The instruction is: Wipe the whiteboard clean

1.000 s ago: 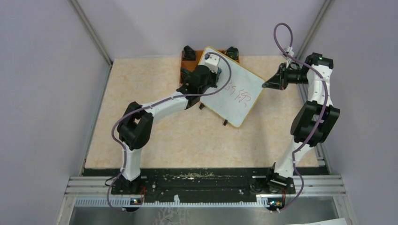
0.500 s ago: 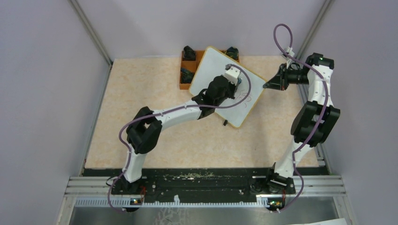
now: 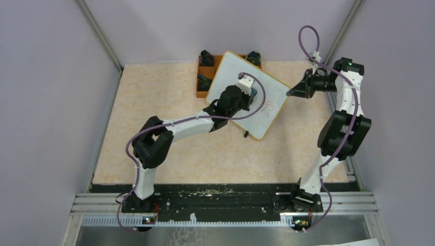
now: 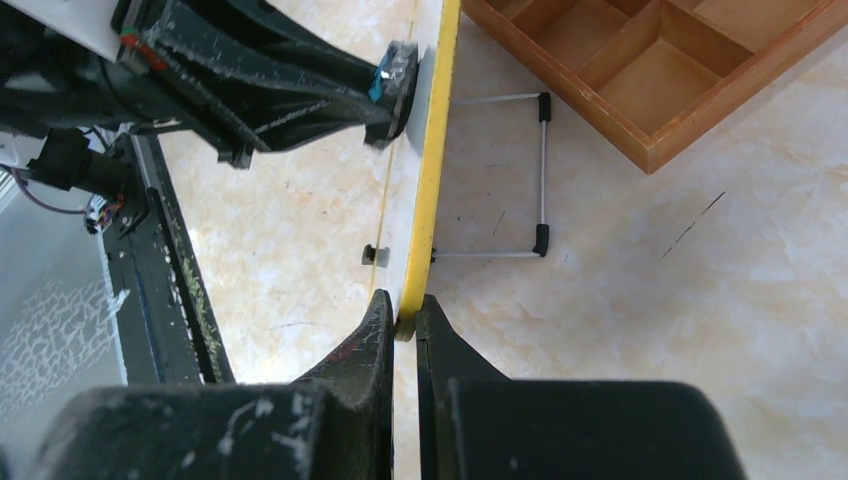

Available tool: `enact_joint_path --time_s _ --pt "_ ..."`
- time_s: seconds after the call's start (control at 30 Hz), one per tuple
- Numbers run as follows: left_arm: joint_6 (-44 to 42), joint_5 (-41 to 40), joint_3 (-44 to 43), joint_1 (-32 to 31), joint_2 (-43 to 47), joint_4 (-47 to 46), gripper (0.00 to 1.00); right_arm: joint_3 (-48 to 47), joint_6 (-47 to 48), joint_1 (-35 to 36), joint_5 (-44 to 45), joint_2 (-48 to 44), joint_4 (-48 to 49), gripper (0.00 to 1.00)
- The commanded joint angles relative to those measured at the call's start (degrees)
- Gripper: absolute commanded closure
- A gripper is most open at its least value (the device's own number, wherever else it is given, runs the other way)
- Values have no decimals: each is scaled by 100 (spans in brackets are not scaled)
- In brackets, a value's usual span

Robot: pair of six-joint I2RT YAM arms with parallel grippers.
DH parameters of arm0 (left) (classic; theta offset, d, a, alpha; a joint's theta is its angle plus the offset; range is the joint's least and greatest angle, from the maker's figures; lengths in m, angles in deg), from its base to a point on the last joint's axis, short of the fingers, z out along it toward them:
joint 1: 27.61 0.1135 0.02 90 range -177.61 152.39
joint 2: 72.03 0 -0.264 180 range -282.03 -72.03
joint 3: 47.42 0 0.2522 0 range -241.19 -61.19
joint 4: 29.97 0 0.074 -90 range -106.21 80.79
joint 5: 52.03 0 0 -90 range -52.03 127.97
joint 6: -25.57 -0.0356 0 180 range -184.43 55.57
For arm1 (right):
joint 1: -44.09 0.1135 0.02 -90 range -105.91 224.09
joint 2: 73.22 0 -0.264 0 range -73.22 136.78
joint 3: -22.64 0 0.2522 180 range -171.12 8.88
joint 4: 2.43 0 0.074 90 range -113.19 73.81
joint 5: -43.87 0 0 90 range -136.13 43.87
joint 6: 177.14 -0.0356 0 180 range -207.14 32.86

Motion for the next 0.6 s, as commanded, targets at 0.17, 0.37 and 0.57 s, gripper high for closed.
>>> enact_joint_path --time_s 0.17,0.37,0.57 --pt "194 -81 466 850 186 389 100 132 419 253 366 -19 -320 100" --pt "384 274 371 668 120 444 100 119 409 265 343 15 -313 100" --pt "429 230 86 -87 -168 543 100 153 401 302 341 33 -304 100"
